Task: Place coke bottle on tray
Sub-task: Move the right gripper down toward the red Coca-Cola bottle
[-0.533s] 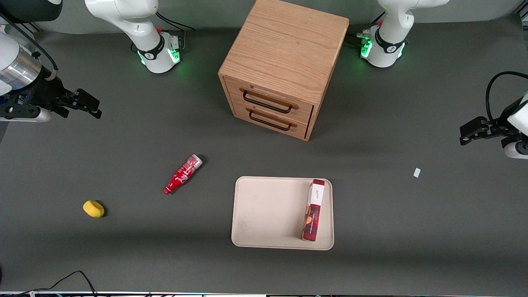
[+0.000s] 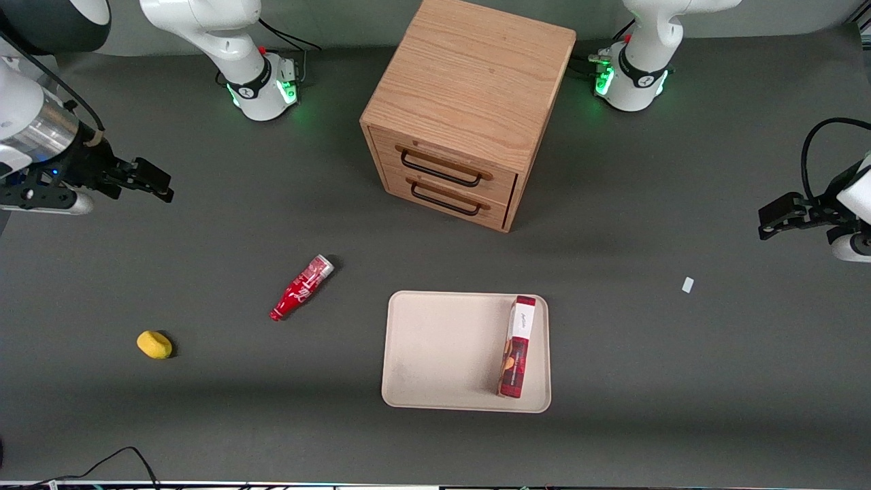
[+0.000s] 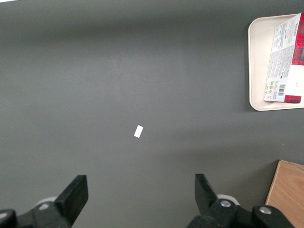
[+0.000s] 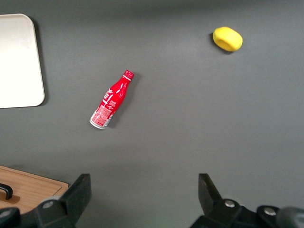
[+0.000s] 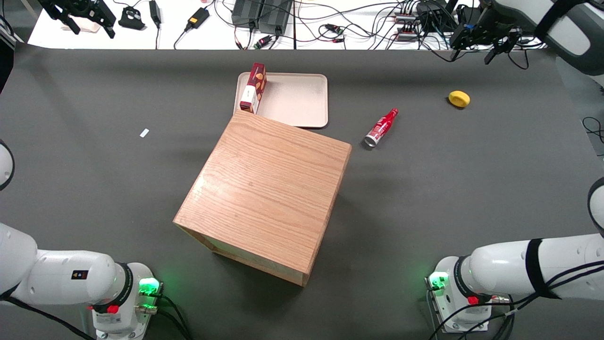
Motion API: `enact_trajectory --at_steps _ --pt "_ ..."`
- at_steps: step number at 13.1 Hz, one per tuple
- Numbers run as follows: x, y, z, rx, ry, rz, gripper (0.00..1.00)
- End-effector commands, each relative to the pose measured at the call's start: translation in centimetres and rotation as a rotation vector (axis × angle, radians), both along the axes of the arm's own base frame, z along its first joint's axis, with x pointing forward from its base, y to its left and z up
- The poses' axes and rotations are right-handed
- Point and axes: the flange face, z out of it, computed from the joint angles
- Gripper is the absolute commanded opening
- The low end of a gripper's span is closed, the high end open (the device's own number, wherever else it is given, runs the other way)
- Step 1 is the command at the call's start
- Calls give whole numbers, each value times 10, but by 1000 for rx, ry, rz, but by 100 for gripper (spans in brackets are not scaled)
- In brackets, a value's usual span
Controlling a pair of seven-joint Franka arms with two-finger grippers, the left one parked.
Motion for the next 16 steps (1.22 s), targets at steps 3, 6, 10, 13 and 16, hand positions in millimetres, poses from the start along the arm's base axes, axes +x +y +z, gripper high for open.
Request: enact_trajectory --at_steps 3,6,10,13,16 --pt "48 56 -86 4 42 -123 100" --pt "67 112 -174 13 71 -341 100" --pt "69 143 -272 -14 97 -539 100" --pt "60 132 -327 -59 117 -606 100" --pt "49 120 -367 -38 92 -629 100"
